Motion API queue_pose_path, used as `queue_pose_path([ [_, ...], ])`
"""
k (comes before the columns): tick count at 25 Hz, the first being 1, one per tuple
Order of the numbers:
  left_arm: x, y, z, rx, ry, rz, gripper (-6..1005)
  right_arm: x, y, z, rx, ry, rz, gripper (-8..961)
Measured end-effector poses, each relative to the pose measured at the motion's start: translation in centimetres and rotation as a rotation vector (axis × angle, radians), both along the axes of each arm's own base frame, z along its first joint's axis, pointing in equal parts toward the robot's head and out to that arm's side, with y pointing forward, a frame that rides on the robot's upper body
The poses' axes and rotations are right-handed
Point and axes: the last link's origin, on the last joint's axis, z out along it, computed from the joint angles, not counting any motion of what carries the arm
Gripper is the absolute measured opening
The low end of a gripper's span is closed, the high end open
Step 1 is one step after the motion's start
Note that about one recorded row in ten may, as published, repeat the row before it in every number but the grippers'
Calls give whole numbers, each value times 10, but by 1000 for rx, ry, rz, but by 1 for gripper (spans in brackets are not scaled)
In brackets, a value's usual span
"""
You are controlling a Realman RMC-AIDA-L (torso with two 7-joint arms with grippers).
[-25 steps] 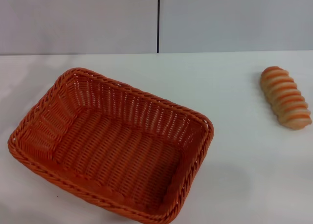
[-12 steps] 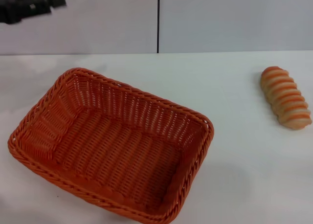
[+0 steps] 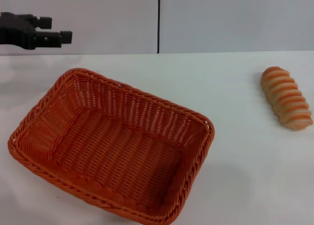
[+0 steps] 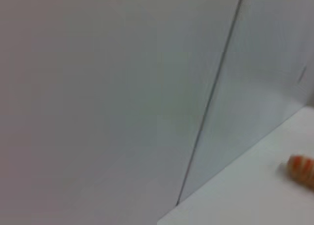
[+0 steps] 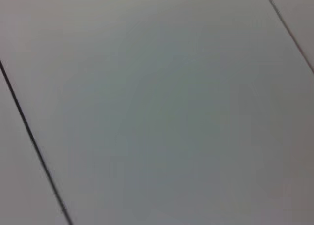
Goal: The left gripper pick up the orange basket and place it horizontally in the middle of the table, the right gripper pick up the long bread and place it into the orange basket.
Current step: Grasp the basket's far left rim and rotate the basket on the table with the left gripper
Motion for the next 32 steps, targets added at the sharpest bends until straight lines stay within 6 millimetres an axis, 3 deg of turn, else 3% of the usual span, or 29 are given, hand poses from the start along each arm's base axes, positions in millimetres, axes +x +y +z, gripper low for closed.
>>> queue_pose_path([
  [15, -17, 2, -9, -10, 180, 63, 787, -7, -1, 12, -65, 111, 161, 620],
  [22, -19, 0, -39, -94, 244, 96, 785, -6, -2, 11, -67, 116, 152, 623],
  [32, -20, 2, -54, -121, 293, 110, 783, -11, -5, 7, -85, 106, 188, 628],
])
